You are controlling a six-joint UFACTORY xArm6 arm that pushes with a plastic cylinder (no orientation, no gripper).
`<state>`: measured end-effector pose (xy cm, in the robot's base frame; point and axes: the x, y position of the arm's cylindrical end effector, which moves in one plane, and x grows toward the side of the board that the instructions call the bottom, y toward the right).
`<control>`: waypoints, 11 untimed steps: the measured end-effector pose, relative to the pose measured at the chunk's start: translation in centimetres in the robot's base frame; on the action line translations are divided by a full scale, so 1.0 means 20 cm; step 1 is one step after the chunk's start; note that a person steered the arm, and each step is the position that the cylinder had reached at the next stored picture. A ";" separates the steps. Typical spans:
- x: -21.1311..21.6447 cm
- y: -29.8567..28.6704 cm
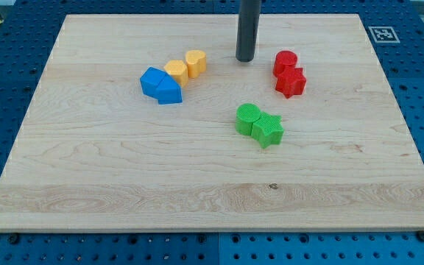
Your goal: Move your arm to the left of the gren circle
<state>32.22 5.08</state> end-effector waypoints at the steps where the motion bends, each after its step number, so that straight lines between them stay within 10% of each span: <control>1: 0.02 -0.02; 11: 0.44 -0.41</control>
